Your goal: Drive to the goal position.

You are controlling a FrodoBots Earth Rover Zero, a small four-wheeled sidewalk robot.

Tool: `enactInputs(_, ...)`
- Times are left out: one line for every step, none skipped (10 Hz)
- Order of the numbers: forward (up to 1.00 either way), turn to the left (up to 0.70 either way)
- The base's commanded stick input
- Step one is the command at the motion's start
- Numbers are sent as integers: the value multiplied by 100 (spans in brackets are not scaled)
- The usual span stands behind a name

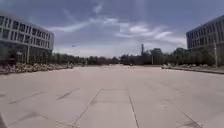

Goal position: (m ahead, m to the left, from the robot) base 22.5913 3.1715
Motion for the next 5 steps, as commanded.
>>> enactInputs(54,0)
enactInputs(54,0)
enactInputs(54,0)
enactInputs(54,0)
enactInputs(54,0)
